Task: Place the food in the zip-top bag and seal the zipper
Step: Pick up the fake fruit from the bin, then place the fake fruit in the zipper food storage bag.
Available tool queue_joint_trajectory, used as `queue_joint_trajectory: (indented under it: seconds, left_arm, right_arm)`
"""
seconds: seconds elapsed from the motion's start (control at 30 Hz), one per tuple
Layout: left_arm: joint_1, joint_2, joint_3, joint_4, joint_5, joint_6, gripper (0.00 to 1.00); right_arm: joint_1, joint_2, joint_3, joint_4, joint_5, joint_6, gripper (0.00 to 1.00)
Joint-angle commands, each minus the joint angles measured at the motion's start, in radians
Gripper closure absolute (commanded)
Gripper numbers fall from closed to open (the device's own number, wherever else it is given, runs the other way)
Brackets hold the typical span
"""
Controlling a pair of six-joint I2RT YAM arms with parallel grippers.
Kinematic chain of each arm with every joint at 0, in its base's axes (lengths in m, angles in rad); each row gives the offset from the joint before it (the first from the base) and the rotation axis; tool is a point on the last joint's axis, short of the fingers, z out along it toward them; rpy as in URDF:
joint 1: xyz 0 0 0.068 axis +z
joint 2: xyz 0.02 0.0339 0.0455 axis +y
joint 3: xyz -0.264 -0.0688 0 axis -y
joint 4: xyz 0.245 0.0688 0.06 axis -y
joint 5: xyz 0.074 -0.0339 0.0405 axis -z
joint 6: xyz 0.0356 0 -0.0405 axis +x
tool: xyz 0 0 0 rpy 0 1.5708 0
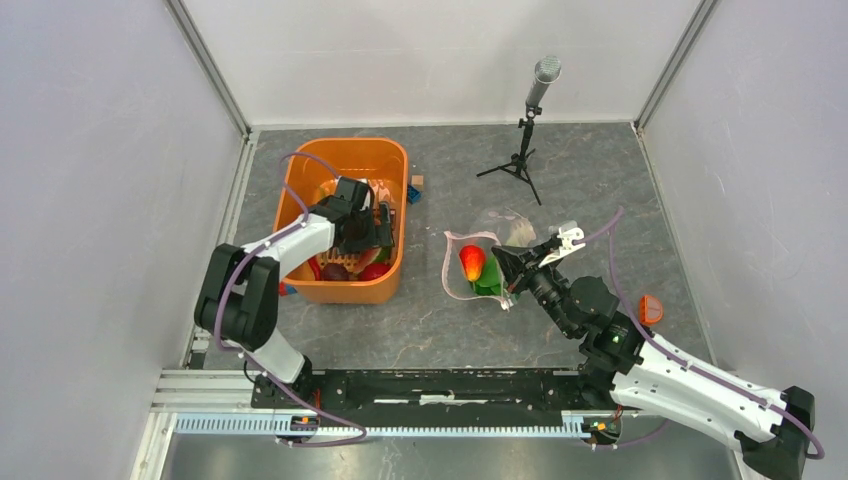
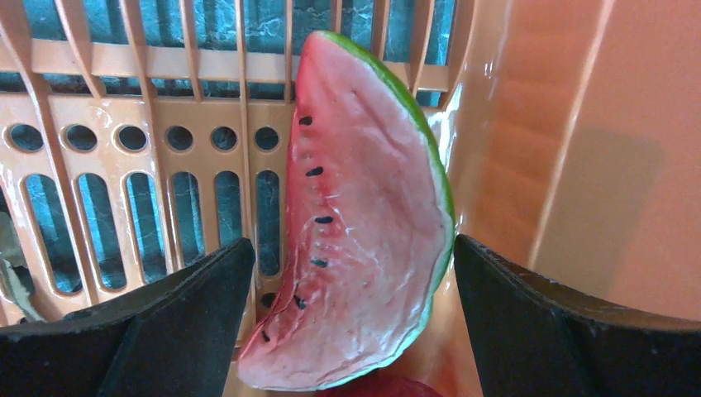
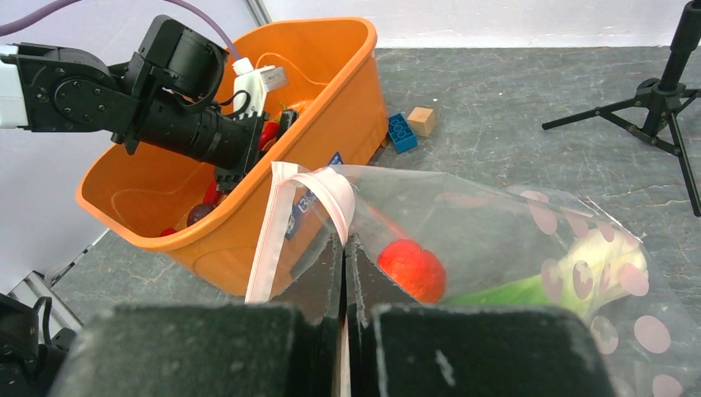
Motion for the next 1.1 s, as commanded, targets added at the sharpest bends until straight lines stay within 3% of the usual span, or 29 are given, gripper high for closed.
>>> queue_joint_trajectory:
  seconds: [0.0,0.2,0.33,0.57,0.93,1.07]
  left_arm:
    - [0.001,0.034,0.002,0.035,-0.001,0.025,0.07]
    - [-0.005,-0.008,-0.031,0.045,-0.002,0.017,0.53]
    - [-0.005,-0.132,-0.044,0.038,-0.054,0.011,0.63]
    - [-0.005,-0.351,-0.049,0.006,-0.086,0.001,0.66]
    - [-0.005,-0.545,-0.068,-0.009,-0.053,0.007,0.65]
    - [-0.005,-0.586,-0.063,0.012,0.037,0.013,0.64]
  right_arm:
    - [-0.001,0.0,0.016,0.017,0.026,-0.02,1.0]
    - [-0.001,0.017,0.026,0.014,0.017,-0.013,1.0]
    - [-0.001,0.012,0.023,0.01,0.022,-0.003,1.0]
    - [0.001,0.006,0.014,0.017,0.022,0.017,1.0]
    - [0.0,-0.003,0.001,0.021,0.01,0.047,1.0]
    - [0.0,-0.007,-0.003,0.024,0.01,0.051,1.0]
